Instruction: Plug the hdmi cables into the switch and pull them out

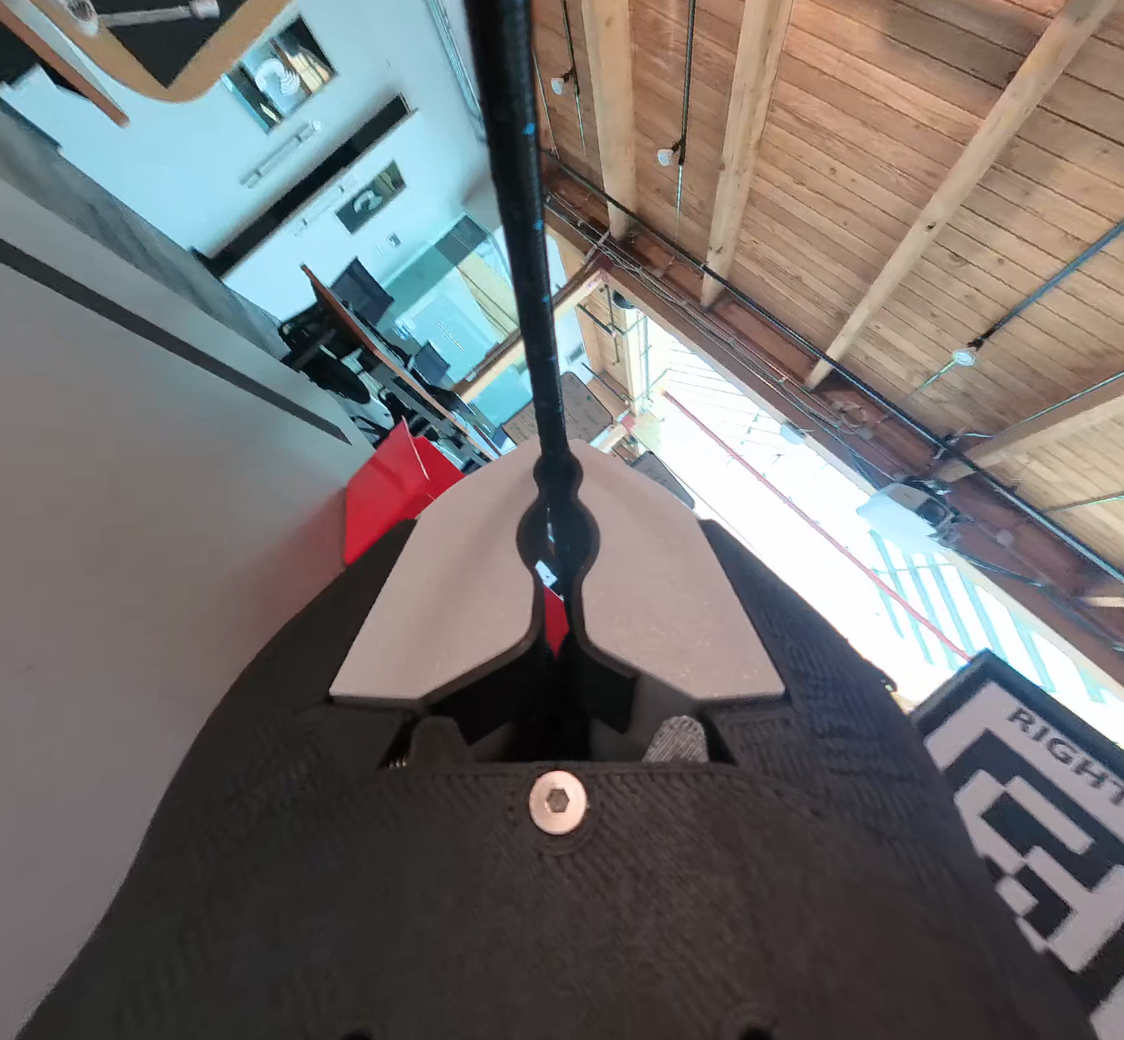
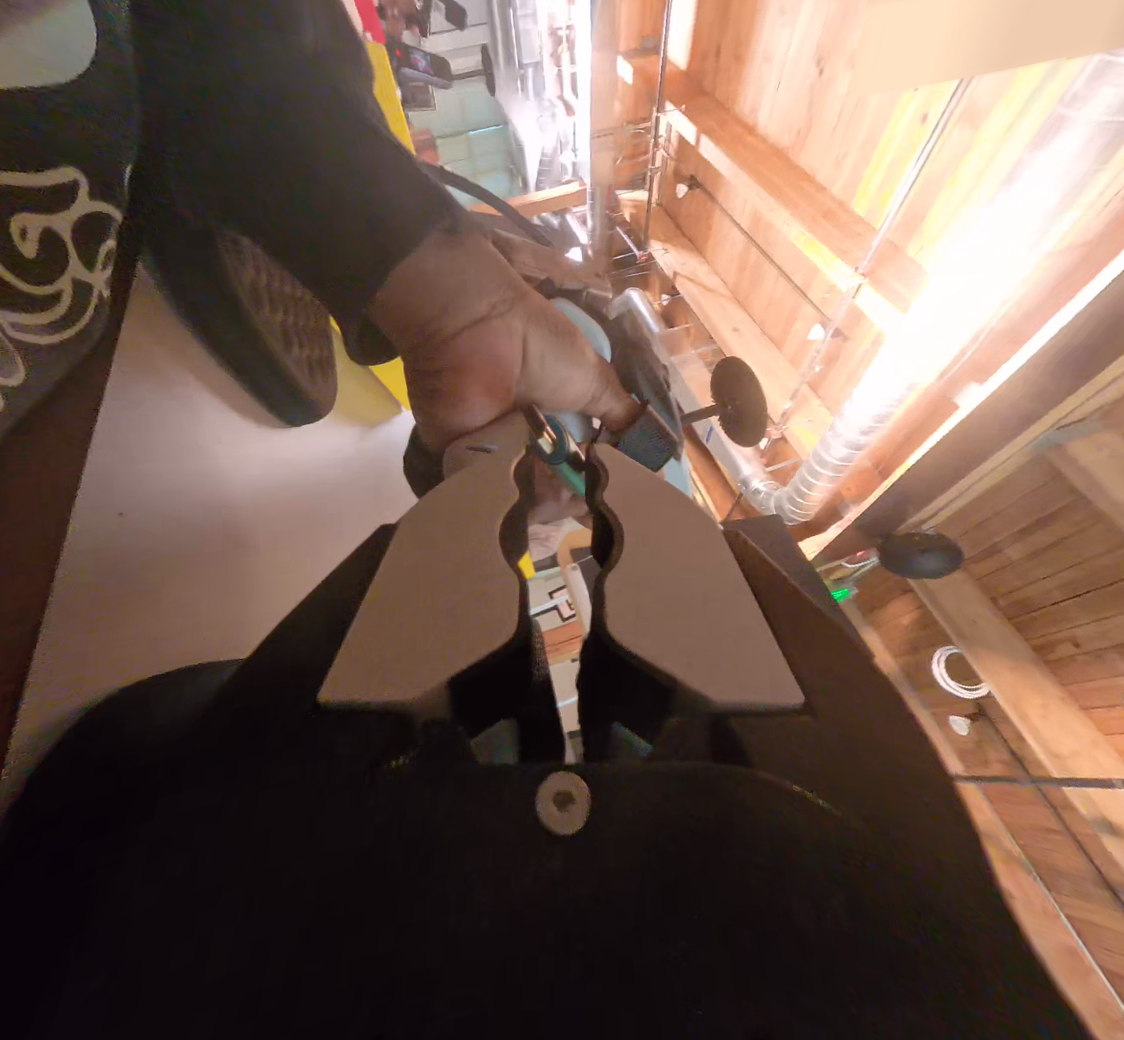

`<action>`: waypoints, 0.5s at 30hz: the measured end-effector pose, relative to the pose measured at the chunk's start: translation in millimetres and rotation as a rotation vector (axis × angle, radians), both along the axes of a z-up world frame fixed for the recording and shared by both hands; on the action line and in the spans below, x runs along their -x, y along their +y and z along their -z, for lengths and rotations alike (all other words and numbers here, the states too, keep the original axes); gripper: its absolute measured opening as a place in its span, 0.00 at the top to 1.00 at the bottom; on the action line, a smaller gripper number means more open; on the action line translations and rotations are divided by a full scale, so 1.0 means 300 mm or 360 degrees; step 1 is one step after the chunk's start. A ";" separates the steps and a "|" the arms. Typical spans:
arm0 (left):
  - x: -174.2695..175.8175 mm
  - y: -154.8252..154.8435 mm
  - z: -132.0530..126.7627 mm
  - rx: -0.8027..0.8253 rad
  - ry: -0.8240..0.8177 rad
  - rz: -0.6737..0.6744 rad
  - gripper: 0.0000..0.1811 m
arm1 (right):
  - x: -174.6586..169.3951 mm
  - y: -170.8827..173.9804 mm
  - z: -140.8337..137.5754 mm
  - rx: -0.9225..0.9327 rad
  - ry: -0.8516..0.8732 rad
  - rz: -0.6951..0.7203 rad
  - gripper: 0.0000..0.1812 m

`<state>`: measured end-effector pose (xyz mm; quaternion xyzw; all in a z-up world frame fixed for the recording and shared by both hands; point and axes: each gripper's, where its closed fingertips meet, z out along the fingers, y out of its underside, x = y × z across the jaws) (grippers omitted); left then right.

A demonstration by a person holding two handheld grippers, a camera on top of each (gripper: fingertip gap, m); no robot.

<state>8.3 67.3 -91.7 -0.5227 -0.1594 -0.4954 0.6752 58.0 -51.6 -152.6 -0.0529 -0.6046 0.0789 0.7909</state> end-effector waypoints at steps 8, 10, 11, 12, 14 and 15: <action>-0.038 -0.030 -0.044 -0.0165 0.0038 0.0095 0.94 | -0.087 0.000 -0.150 0.0480 0.0325 -0.0298 0.92; -0.058 -0.067 -0.089 -0.0336 0.0061 0.0148 0.90 | -0.132 0.013 -0.204 0.0713 0.0430 -0.0475 0.92; -0.076 -0.087 -0.108 -0.0419 0.0103 0.0176 0.86 | -0.155 0.017 -0.227 0.0819 0.0481 -0.0578 0.92; -0.098 -0.107 -0.124 -0.0495 0.0169 0.0199 0.81 | -0.178 0.024 -0.248 0.0917 0.0535 -0.0677 0.92; -0.143 -0.142 -0.141 -0.0623 0.0337 0.0224 0.73 | -0.228 0.046 -0.290 0.1107 0.0640 -0.0860 0.92; -0.168 -0.160 -0.145 -0.0680 0.0407 0.0257 0.71 | -0.254 0.057 -0.308 0.1195 0.0678 -0.0968 0.92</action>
